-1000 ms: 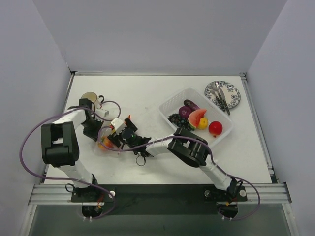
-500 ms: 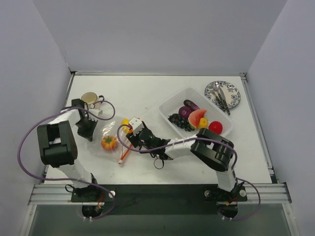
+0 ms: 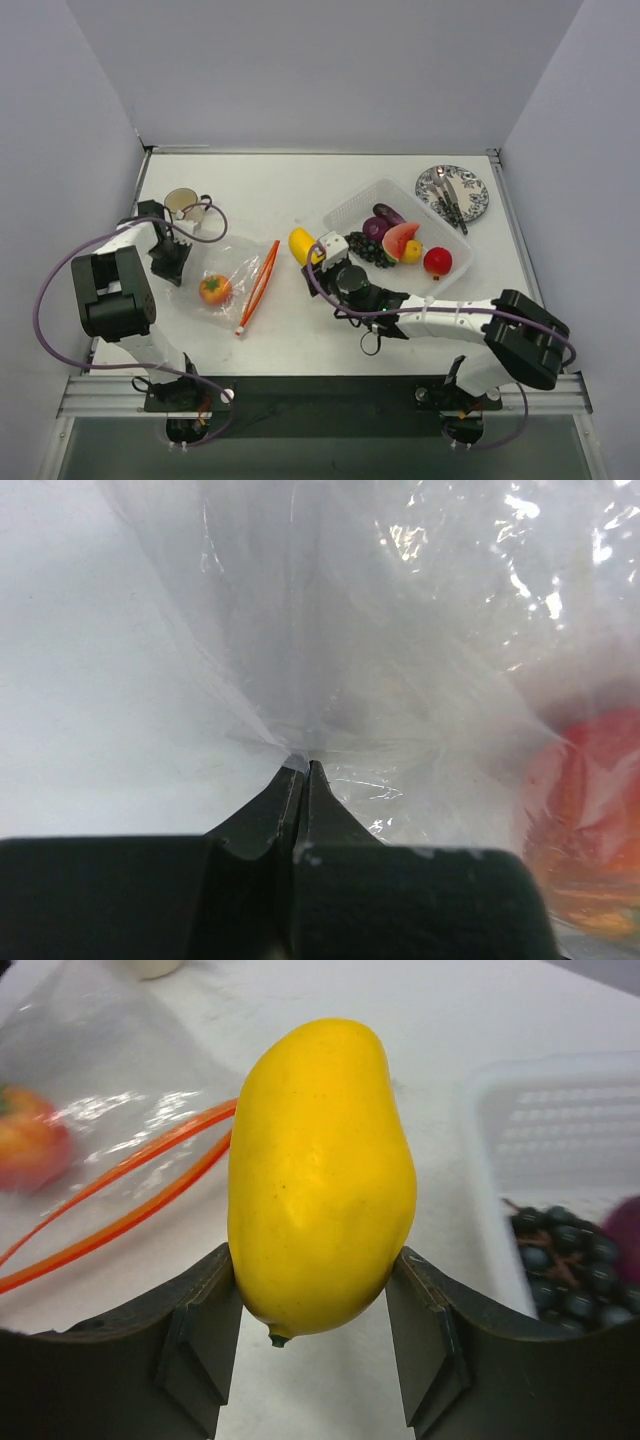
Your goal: Open the zip-top bag and remove the fake food
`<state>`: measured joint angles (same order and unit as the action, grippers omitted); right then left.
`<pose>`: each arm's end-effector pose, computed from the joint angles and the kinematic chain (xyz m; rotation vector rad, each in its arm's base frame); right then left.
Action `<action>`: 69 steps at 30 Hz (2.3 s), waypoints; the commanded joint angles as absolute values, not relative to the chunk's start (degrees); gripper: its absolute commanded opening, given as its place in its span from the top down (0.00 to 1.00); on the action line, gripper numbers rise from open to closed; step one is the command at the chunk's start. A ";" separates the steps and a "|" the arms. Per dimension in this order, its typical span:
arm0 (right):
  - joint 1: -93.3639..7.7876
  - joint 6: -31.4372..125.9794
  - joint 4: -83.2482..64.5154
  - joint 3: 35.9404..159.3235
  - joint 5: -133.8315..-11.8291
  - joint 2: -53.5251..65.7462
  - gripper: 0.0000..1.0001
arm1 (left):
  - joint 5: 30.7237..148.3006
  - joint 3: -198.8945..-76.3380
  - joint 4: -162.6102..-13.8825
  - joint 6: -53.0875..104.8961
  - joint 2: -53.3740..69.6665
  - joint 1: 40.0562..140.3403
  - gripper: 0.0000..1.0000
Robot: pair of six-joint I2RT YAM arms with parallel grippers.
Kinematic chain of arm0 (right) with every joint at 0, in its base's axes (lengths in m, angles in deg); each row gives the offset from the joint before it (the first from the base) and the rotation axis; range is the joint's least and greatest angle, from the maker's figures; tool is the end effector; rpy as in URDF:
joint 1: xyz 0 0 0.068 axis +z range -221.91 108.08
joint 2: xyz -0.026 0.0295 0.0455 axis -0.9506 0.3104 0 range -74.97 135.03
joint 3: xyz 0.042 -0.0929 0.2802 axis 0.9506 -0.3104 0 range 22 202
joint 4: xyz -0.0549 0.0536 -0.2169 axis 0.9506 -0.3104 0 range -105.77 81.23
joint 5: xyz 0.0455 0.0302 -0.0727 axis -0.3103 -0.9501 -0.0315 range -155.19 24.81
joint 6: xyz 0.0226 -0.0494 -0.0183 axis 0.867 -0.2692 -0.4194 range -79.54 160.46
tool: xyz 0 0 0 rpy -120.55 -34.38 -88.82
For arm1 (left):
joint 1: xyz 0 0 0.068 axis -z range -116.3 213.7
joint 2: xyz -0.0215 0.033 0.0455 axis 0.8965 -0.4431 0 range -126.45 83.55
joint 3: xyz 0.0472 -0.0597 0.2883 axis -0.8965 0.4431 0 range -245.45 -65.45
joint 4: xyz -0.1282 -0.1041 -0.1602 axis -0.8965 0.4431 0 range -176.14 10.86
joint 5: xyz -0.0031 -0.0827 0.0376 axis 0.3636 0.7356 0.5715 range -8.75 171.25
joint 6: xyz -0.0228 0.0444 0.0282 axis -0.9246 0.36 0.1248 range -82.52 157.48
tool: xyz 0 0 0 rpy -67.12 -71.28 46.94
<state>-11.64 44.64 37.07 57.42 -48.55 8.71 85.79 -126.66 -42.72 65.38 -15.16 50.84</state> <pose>0.1519 0.2428 0.2795 -0.5656 1.5483 0.6329 0.2796 0.0606 0.2063 0.3971 2.9388 -0.0282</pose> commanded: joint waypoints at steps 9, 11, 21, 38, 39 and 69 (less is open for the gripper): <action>-28.41 48.28 27.18 62.33 -26.09 0.88 0.11 | 87.05 -129.26 -41.49 65.61 -13.57 51.83 1.00; -28.58 48.10 27.00 62.86 -26.08 0.79 0.00 | 87.40 -129.08 -41.32 65.61 -13.30 51.83 1.00; -20.77 38.11 15.84 69.64 -35.38 4.13 0.00 | 91.09 -129.70 -39.12 64.20 -12.95 54.12 1.00; -9.51 39.40 37.81 65.49 -58.42 22.58 0.23 | 87.67 -129.61 -43.25 62.36 -17.26 57.11 1.00; -9.51 39.40 38.16 66.20 -59.47 23.20 0.23 | 87.67 -129.61 -43.25 62.36 -17.35 57.11 1.00; -8.55 43.71 41.59 77.98 -71.52 35.86 0.18 | 88.02 -130.66 -42.11 61.30 -16.74 59.12 1.00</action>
